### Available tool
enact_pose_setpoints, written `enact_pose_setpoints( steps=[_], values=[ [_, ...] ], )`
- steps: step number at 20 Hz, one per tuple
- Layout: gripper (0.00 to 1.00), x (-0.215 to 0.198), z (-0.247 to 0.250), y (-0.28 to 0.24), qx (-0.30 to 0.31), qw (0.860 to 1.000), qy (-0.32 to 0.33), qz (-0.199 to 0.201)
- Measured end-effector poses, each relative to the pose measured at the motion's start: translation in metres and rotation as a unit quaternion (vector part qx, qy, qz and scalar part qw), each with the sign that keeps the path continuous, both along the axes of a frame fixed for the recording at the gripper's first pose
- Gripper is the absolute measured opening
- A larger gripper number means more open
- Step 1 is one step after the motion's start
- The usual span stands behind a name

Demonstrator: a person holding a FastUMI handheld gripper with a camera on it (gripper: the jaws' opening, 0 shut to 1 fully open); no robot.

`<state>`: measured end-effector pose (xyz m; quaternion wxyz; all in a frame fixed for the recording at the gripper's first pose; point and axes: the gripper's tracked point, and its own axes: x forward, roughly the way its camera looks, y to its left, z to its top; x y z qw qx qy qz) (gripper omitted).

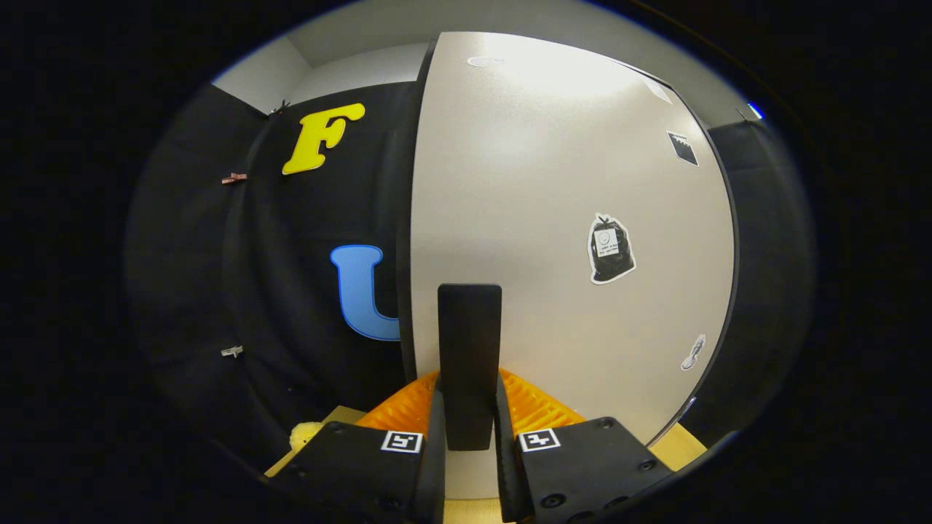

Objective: Open the shoe cabinet door, grab the shoes and put them into the shoe cabinet, then close the shoe cabinet door.

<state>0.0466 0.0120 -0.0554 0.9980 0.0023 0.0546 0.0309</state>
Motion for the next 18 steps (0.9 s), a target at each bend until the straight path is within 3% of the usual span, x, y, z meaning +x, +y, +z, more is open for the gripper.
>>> enact_pose_setpoints(
  steps=[7,18],
  values=[
    [0.33,-0.035,0.007,-0.001,0.010,0.999,0.013,0.032],
    [0.33,-0.117,0.017,-0.059,0.005,0.997,0.015,0.072]
  ],
)
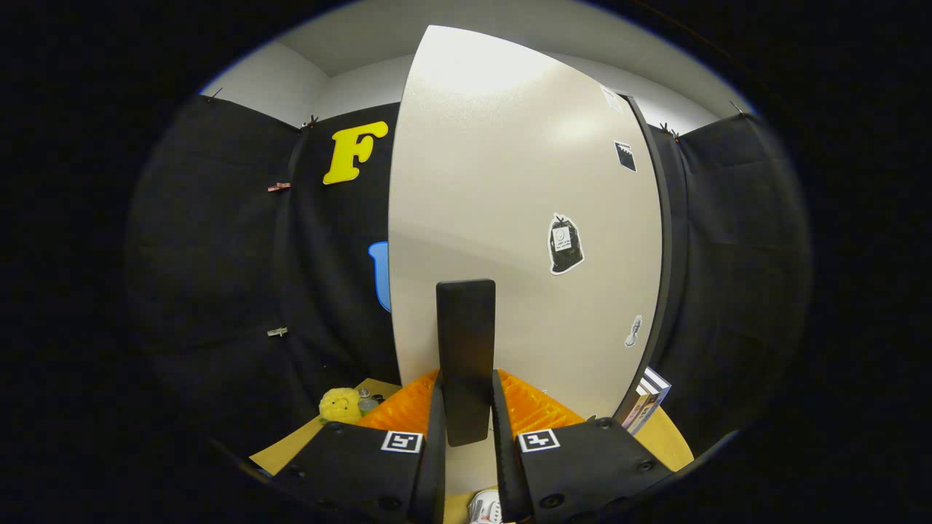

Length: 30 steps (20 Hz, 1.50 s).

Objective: Open the shoe cabinet door, grab the shoes and put them into the shoe cabinet, then close the shoe cabinet door.

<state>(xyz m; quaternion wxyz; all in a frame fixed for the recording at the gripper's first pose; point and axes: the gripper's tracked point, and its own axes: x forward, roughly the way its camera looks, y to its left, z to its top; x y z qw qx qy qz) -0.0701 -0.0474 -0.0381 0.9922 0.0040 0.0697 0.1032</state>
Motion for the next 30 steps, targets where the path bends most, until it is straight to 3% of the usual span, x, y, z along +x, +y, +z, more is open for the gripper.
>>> enact_pose_setpoints(
  steps=[8,21,30],
  values=[
    [0.32,-0.047,0.004,-0.057,-0.006,1.000,-0.005,0.008],
    [0.32,-0.118,0.013,-0.154,0.006,0.999,0.006,-0.052],
    [0.32,-0.170,0.030,-0.174,-0.005,0.998,-0.017,-0.061]
  ],
)
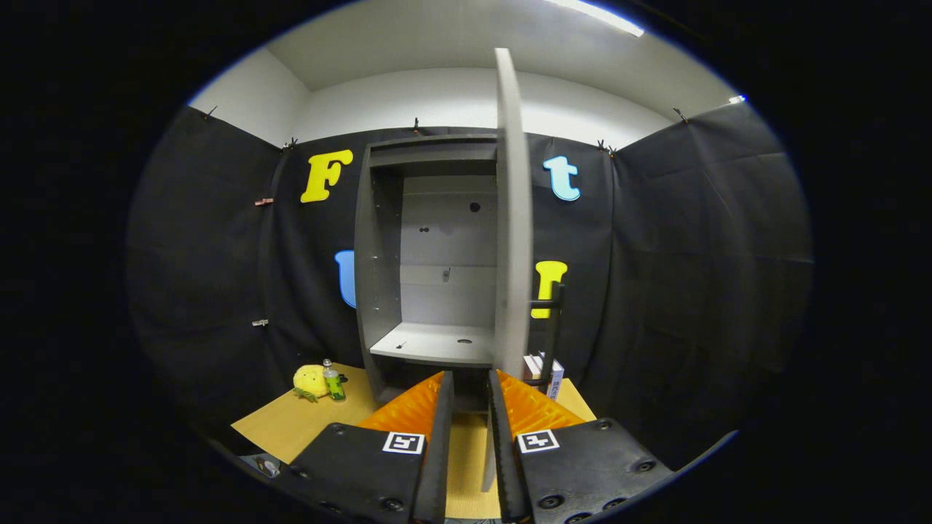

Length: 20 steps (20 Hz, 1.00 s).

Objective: Open the shoe cabinet door, grab the shoes and put them into the shoe cabinet, then close the shoe cabinet door.

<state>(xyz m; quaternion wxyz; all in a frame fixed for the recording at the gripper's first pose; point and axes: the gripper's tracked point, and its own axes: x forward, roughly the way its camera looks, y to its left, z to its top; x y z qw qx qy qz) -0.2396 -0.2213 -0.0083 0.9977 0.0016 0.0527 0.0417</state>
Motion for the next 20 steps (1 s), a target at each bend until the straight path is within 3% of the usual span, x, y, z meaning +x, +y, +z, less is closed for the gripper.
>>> enact_pose_setpoints(
  steps=[5,11,20],
  values=[
    [0.32,-0.006,-0.012,0.022,0.017,0.999,0.013,0.025],
    [0.32,0.026,-0.058,0.082,0.021,0.998,0.042,0.038],
    [0.32,0.034,-0.227,0.157,0.026,0.982,0.183,0.035]
  ],
)
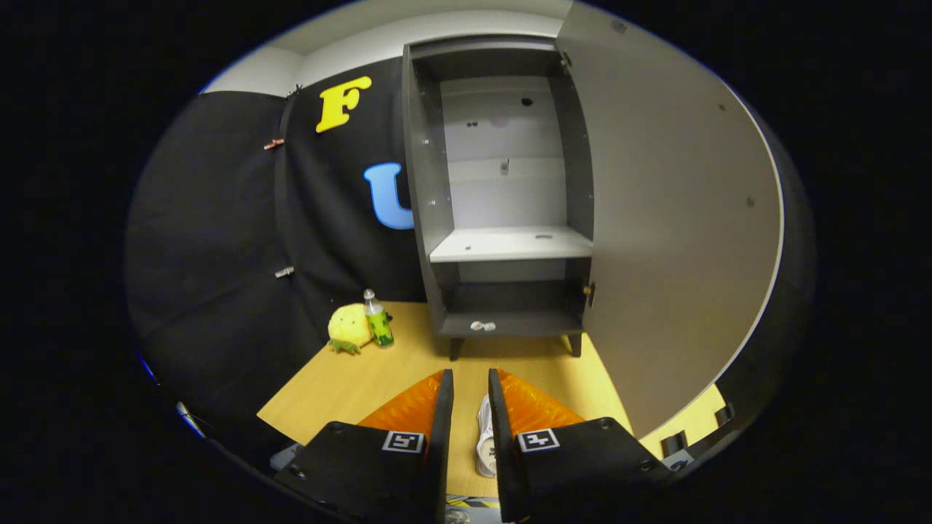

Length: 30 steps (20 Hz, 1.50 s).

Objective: Open the shoe cabinet door, grab the shoes and put them into the shoe cabinet, then close the shoe cabinet door.

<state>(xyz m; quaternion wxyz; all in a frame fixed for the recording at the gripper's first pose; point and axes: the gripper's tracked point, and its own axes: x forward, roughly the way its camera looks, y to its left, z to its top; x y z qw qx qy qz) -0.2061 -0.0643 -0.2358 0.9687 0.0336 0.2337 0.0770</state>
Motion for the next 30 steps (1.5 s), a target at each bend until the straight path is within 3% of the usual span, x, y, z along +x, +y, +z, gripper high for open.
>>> enact_pose_setpoints(
  steps=[5,13,22,30],
  values=[
    [0.32,-0.011,-0.105,0.003,-0.012,0.995,0.093,-0.025],
    [0.30,-0.006,-0.230,-0.005,-0.022,0.981,0.181,-0.060],
    [0.28,0.025,-0.273,-0.004,-0.030,0.980,0.183,-0.068],
    [0.28,0.053,-0.281,-0.002,-0.039,0.983,0.162,-0.072]
  ],
)
